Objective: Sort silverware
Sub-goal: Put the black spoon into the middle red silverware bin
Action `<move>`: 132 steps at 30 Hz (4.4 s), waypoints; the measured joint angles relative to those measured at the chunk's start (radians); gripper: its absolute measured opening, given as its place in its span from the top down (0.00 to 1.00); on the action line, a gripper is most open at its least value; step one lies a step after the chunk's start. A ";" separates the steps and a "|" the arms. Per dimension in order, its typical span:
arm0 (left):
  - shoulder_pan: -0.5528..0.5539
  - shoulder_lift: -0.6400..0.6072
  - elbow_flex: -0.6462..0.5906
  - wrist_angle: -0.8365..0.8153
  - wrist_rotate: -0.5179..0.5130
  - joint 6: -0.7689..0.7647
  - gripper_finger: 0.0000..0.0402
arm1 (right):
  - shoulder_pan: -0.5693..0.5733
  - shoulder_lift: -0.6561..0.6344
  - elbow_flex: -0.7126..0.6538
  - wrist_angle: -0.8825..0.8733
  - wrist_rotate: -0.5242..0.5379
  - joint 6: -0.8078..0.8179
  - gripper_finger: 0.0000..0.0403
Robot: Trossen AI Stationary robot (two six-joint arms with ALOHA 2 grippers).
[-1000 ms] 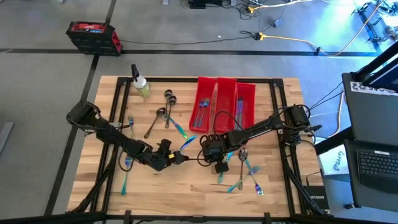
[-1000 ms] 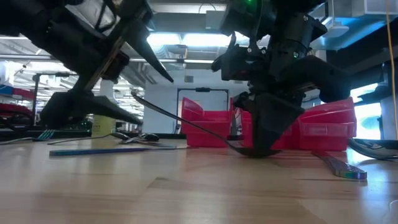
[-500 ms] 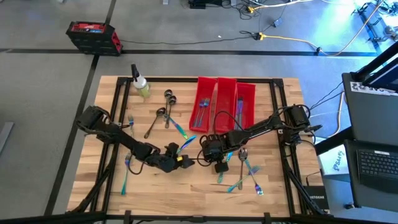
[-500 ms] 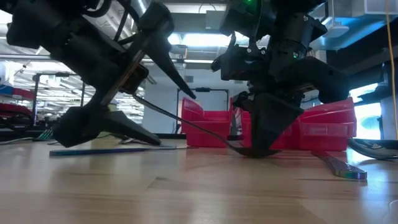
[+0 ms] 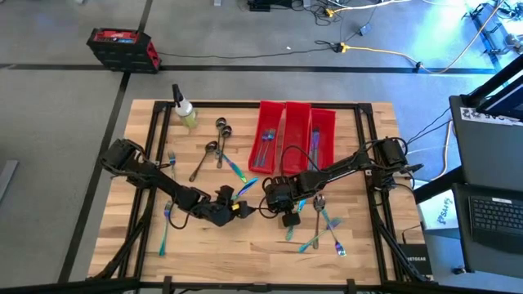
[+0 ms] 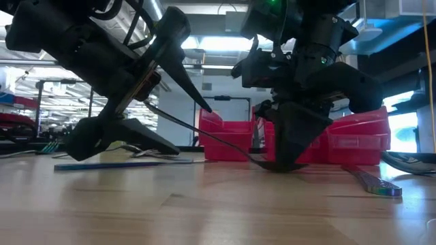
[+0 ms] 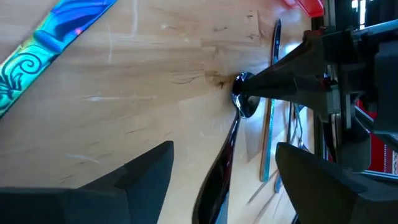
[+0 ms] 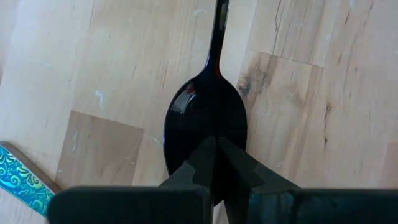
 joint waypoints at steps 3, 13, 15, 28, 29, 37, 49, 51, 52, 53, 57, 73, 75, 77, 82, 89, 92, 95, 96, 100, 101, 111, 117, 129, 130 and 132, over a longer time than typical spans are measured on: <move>0.000 0.000 0.000 0.008 0.002 0.011 0.39 | 0.000 0.000 0.000 0.000 0.000 0.000 1.00; 0.001 -0.002 0.000 0.005 0.004 0.040 0.42 | 0.000 0.000 0.000 -0.001 0.000 -0.001 1.00; 0.001 -0.002 0.000 0.005 0.005 0.048 0.45 | 0.000 0.000 0.000 -0.001 0.000 -0.001 1.00; 0.007 -0.003 0.000 0.005 -0.002 0.060 0.78 | 0.000 0.000 0.000 -0.002 -0.001 -0.003 1.00; 0.010 -0.003 0.000 0.005 -0.003 0.065 0.78 | 0.000 0.000 0.000 -0.002 -0.005 -0.012 1.00; 0.036 -0.003 -0.009 0.002 0.017 0.079 0.79 | 0.000 0.000 0.000 -0.006 -0.006 -0.022 1.00; 0.035 -0.003 -0.009 0.004 0.045 0.099 0.79 | 0.000 0.000 0.000 -0.006 -0.003 -0.019 1.00; 0.035 -0.003 -0.009 0.003 0.045 0.100 0.79 | 0.000 0.000 0.000 -0.006 0.000 -0.021 1.00; 0.039 -0.003 -0.009 0.003 0.045 0.100 0.79 | 0.000 0.000 0.000 -0.006 0.000 -0.021 1.00; 0.041 -0.003 -0.009 0.003 0.045 0.099 0.79 | 0.000 0.000 0.000 -0.006 0.001 -0.021 1.00; 0.048 -0.003 -0.009 0.021 0.037 0.126 0.80 | 0.000 0.000 0.000 -0.007 0.002 -0.020 1.00; 0.044 -0.003 -0.009 0.037 0.054 0.137 0.97 | 0.000 -0.002 0.000 -0.010 0.005 -0.012 1.00; 0.044 -0.003 -0.009 0.034 0.056 0.143 0.96 | 0.000 -0.002 0.000 -0.010 0.005 -0.011 1.00; 0.044 -0.003 -0.009 0.033 0.057 0.142 0.96 | 0.000 -0.002 0.000 -0.010 0.005 -0.011 1.00; 0.044 -0.003 -0.009 0.034 0.071 0.164 0.97 | 0.000 -0.002 0.000 -0.010 0.005 -0.011 1.00; 0.044 -0.003 -0.009 0.033 0.073 0.144 0.97 | 0.000 -0.002 0.000 -0.010 0.005 -0.011 1.00; 0.046 -0.003 -0.009 0.025 0.075 0.133 0.93 | 0.000 -0.001 0.000 -0.010 0.005 -0.011 1.00; 0.046 -0.003 -0.010 0.017 0.077 0.133 0.87 | 0.000 -0.001 0.000 -0.010 0.005 -0.011 1.00; 0.046 -0.003 -0.010 0.017 0.076 0.133 0.85 | 0.000 -0.001 0.000 -0.011 0.005 -0.010 1.00; 0.046 -0.003 -0.010 0.024 0.068 0.134 0.76 | 0.000 -0.001 0.001 -0.023 0.006 0.005 1.00; 0.046 -0.003 -0.010 0.026 0.068 0.134 0.73 | 0.000 -0.001 0.001 -0.025 0.006 0.008 1.00; 0.051 -0.003 -0.010 0.030 0.090 0.130 0.57 | 0.000 -0.001 0.001 -0.028 0.006 0.008 1.00; 0.053 -0.003 -0.010 0.037 0.118 0.153 0.58 | 0.000 -0.001 0.001 -0.028 0.006 0.013 1.00; 0.057 -0.003 -0.010 0.037 0.122 0.155 0.85 | 0.000 -0.001 0.001 -0.028 0.006 0.015 1.00; 0.061 -0.003 -0.010 0.037 0.121 0.152 0.87 | 0.000 -0.001 0.001 -0.028 0.005 0.015 1.00; 0.067 -0.003 -0.010 0.037 0.121 0.151 0.88 | 0.000 -0.001 0.001 -0.028 0.005 0.015 1.00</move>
